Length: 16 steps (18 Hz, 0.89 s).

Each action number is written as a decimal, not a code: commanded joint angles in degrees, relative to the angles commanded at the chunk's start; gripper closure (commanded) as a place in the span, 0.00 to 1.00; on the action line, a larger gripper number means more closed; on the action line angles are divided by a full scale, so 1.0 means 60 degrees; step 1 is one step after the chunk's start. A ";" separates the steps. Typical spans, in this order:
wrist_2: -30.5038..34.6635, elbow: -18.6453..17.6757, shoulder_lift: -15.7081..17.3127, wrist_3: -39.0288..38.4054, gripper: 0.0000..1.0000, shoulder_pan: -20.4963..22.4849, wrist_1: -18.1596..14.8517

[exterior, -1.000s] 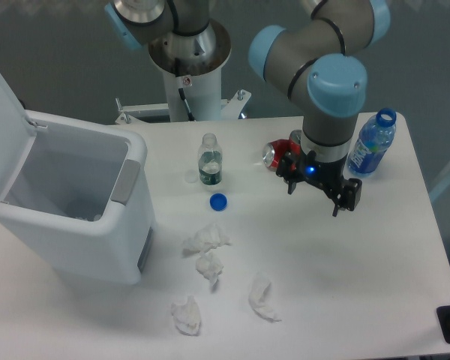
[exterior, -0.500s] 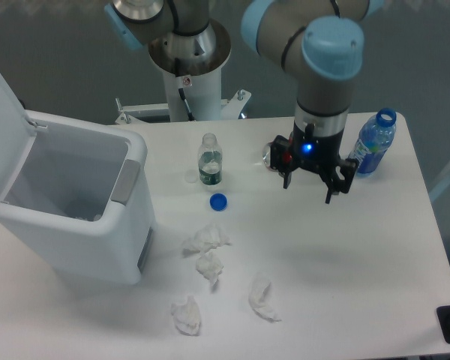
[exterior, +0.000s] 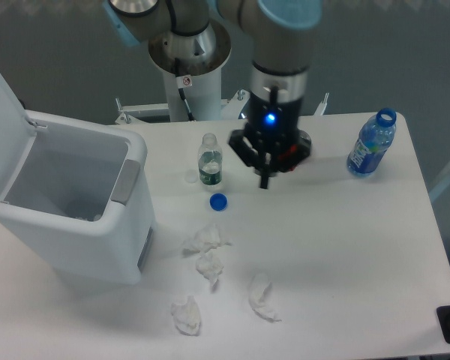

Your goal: Close the trash can

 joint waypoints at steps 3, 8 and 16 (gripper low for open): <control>-0.0555 0.0000 0.0483 -0.0733 1.00 -0.0309 0.0015; -0.1450 0.0000 0.1362 -0.2081 1.00 -0.1010 0.0044; -0.1890 0.0117 0.1716 -0.2098 1.00 -0.2797 0.0512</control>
